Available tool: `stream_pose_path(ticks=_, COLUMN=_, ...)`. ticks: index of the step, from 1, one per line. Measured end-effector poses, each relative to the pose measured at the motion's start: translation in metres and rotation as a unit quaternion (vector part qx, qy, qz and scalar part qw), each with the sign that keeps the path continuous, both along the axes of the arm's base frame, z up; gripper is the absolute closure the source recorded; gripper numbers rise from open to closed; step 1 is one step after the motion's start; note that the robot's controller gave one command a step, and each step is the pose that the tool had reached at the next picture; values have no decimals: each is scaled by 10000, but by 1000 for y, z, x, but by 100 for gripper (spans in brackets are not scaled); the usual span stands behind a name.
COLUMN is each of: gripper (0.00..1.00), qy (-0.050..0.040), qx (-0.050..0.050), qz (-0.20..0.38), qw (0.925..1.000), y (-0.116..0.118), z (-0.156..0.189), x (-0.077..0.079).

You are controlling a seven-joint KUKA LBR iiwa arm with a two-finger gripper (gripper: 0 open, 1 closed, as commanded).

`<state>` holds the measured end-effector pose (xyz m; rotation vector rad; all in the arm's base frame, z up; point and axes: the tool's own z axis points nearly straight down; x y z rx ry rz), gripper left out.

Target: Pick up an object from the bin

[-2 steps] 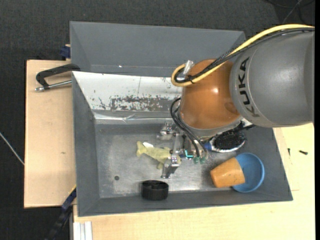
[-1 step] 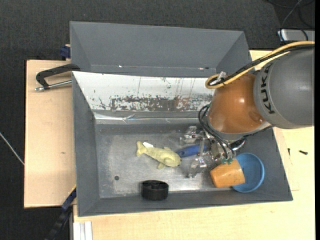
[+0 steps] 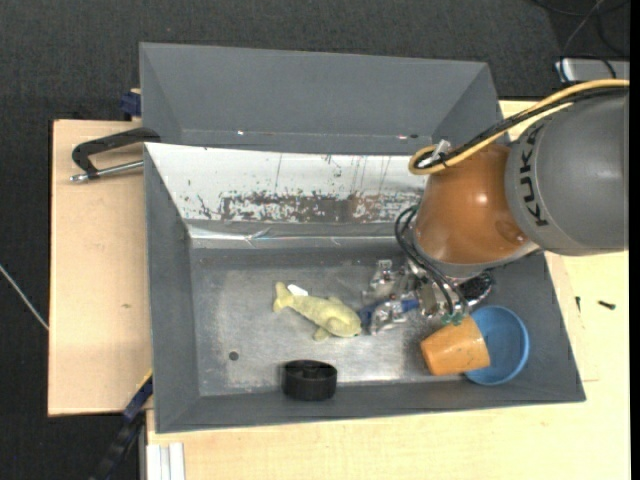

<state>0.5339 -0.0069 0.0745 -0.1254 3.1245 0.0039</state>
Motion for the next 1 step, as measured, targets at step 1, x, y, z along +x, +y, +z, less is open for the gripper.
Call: stream_pose_path(ticks=1, gripper=100, qy=19, qx=-37, qz=2025, qw=9793, y=-7, z=127, x=-23)
